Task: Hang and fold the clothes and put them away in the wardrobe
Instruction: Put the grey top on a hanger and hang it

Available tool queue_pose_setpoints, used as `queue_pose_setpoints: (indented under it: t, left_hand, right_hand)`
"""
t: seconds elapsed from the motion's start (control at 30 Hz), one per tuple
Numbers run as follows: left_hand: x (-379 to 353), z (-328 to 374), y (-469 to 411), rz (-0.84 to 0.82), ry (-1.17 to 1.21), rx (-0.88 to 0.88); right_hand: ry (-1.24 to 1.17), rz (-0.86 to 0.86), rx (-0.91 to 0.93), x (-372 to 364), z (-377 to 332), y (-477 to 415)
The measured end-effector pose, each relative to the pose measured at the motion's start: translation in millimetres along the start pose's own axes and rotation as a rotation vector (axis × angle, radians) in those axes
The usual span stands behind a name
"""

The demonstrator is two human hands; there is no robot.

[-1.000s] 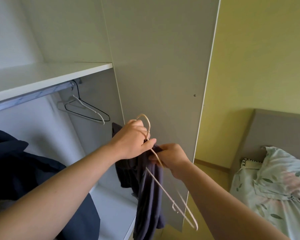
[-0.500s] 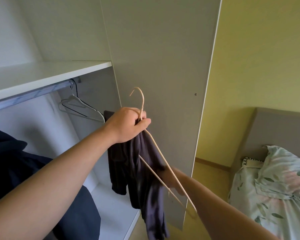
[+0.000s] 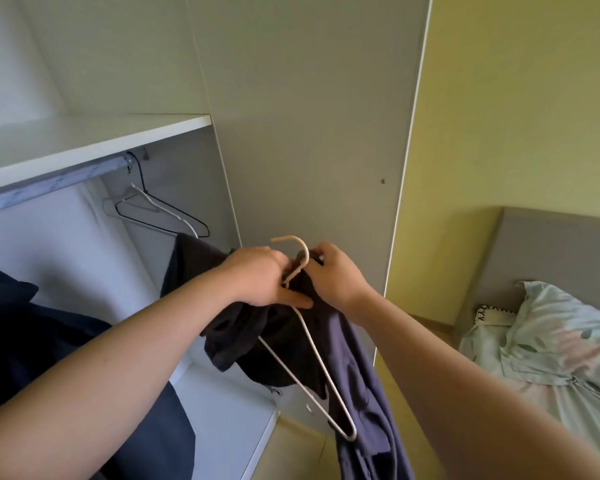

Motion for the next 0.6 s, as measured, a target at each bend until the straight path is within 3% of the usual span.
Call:
queue_pose_setpoints:
  t: [0.13, 0.2, 0.3, 0.37, 0.47, 0.6]
  left_hand:
    - [-6, 4, -9, 0.081, 0.017, 0.003]
    - [-2, -3, -10, 0.161, -0.049, 0.028]
    - [6, -15, -8, 0.234, -0.098, 0.082]
    - [9, -25, -7, 0.253, -0.070, 0.103]
    - [10, -30, -8, 0.229, -0.056, 0.095]
    - [10, -26, -10, 0.215, -0.114, 0.087]
  right_hand:
    - [-0.001, 0.035, 0.037, 5, 2, -2]
    - [0.149, 0.021, 0.033, 17, 15, -5]
    - [0.523, -0.158, -0.033, 25, 49, -8]
    - [0.608, -0.159, -0.098, 26, 73, -10]
    - [0.531, -0.082, -0.189, 21, 89, -17]
    - [0.122, 0.043, -0.291, 14, 88, -21]
Point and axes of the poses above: each hand's wrist, its own y-axis away from the middle knuckle, its own x-axis out of the back of the hand, z = x × y, the point moved 2 cm from there along -y, towards the middle knuckle, and after that the axes turned 12 degrees about -x, right-handed, at the moved point
